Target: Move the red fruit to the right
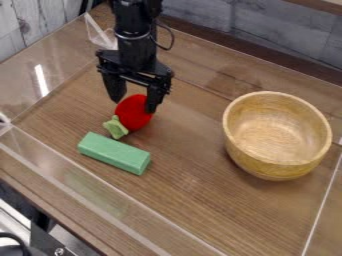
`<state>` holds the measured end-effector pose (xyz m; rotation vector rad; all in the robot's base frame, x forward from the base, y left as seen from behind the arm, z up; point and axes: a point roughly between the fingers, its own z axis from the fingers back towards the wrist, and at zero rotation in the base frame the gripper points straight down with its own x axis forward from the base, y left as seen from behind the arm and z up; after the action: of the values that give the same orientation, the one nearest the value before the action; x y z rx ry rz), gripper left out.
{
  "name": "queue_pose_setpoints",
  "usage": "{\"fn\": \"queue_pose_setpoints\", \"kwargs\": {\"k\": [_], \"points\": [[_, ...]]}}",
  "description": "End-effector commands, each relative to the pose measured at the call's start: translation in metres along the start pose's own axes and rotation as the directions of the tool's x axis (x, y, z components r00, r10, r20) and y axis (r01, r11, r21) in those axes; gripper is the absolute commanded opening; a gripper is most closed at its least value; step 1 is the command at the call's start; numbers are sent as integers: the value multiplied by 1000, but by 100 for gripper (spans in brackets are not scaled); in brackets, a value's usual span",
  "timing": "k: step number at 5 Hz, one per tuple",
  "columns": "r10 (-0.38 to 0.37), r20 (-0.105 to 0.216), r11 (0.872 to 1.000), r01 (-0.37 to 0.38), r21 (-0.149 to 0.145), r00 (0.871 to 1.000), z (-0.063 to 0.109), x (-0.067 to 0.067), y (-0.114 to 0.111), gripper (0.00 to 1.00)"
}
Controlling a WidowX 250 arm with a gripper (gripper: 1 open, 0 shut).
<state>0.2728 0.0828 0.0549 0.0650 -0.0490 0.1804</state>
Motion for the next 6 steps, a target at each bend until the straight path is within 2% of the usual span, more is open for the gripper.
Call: {"fn": "queue_pose_setpoints", "kwargs": {"k": [1, 6], "points": [[2, 45, 1000, -3, 11, 999, 4, 7, -1, 100], [-3, 90, 1000, 3, -1, 996, 8, 13, 2, 100]]}}
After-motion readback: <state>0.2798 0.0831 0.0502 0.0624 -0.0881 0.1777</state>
